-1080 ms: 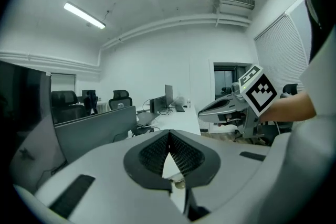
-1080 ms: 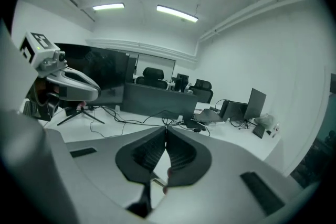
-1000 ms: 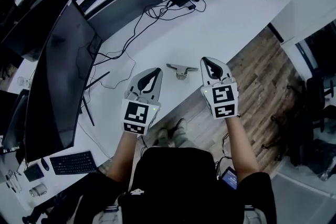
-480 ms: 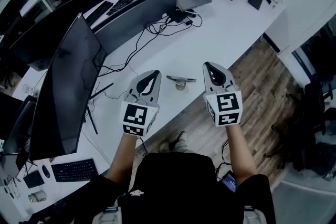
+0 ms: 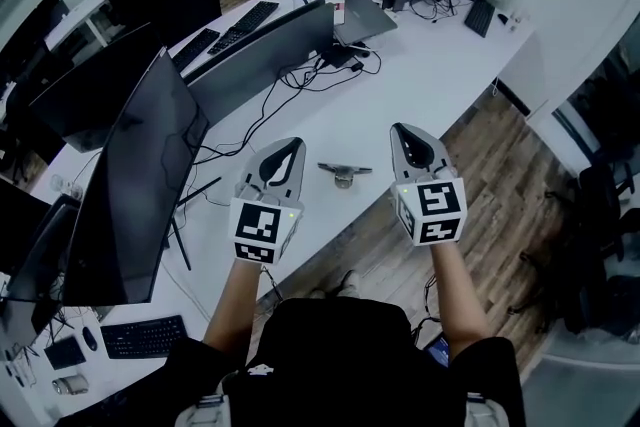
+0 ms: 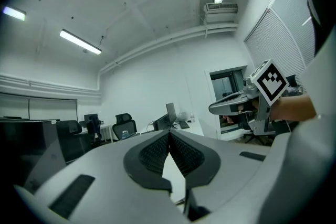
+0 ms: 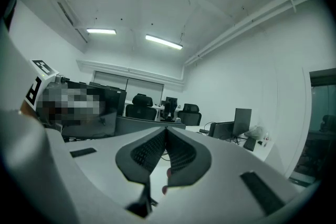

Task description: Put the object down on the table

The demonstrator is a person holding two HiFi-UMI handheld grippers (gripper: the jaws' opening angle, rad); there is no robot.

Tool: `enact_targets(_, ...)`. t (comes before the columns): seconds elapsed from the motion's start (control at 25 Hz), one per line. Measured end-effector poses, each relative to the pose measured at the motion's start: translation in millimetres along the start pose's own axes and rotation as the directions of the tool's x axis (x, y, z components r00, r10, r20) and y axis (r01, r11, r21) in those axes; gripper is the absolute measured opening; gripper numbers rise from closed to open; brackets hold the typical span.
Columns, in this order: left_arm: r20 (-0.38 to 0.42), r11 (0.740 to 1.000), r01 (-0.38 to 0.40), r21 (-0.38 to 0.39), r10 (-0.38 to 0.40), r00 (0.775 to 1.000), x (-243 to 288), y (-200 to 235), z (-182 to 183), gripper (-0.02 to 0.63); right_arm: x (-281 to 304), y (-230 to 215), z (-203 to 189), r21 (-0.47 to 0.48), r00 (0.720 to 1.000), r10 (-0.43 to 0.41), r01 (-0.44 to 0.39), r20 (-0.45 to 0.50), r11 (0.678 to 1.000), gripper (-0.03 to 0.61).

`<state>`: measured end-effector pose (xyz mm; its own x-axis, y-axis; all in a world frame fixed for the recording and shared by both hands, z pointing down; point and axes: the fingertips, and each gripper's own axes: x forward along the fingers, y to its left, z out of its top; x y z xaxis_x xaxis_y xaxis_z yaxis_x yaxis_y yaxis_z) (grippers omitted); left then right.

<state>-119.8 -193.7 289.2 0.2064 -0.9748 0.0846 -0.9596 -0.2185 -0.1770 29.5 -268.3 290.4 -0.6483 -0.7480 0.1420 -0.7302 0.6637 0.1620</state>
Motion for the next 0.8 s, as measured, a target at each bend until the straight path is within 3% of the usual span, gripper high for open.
enact_targets(0.48,0.071,1.000,-0.008,0.024,0.007,0.997,-4,-2,36,0.014,-21,-7,25,0.028,0.998,-0.019,0.017,0.063,0.999,0.025)
enact_targets(0.8,0.077,1.000,-0.016,0.027,0.014,0.997,-5,0,39,0.014,-21,-1,27,0.031,0.997,-0.003,0.000,0.082,1.000,0.025)
